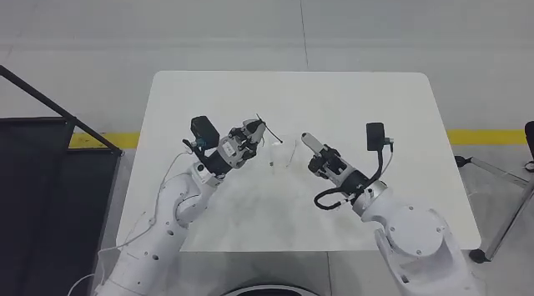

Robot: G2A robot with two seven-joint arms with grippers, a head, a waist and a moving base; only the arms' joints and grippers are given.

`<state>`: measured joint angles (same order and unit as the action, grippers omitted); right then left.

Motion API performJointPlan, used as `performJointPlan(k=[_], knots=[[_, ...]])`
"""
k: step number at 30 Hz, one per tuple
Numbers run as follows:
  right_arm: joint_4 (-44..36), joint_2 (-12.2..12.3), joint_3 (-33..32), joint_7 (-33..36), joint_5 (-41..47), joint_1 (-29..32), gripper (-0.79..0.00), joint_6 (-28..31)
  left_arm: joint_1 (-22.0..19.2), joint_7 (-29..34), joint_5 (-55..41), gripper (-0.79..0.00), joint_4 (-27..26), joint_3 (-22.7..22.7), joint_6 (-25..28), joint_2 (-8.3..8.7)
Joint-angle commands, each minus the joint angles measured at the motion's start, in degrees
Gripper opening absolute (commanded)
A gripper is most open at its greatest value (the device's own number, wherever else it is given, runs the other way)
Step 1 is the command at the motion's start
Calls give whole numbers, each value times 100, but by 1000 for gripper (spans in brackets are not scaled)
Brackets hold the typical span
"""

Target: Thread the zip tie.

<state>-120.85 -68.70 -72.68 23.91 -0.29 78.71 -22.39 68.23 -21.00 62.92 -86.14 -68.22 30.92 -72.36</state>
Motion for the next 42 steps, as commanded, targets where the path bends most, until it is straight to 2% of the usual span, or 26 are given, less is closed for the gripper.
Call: performJointPlan(k=[1,4,6,8,19,28,34,42], knots=[[156,-2,-47,63,190,33,0,665,71,-20,-264,-785,-107,27,-316,-33],[449,13,-141,90,191,212,0,1905,28,29,-715,-785,-117,89,-591,-90],[661,27,-152,169,101,333,0,2894,-27,88,-1041,-785,-76,177,-577,-129],[921,28,-150,111,67,440,0,3483,-84,218,-1328,-785,-34,223,-549,-156],[970,26,-131,78,26,451,0,3548,-73,303,-1383,-785,-81,256,-561,-165],[2006,-102,554,-212,-233,-212,0,4579,-107,187,-1625,-785,-200,662,-558,-291],[2641,-180,836,-201,-49,-606,-234,5116,-132,68,-1743,-785,-171,768,-483,-349],[2896,-238,967,-305,8,-811,-391,5299,-118,51,-1758,-785,-171,728,-389,-376]])
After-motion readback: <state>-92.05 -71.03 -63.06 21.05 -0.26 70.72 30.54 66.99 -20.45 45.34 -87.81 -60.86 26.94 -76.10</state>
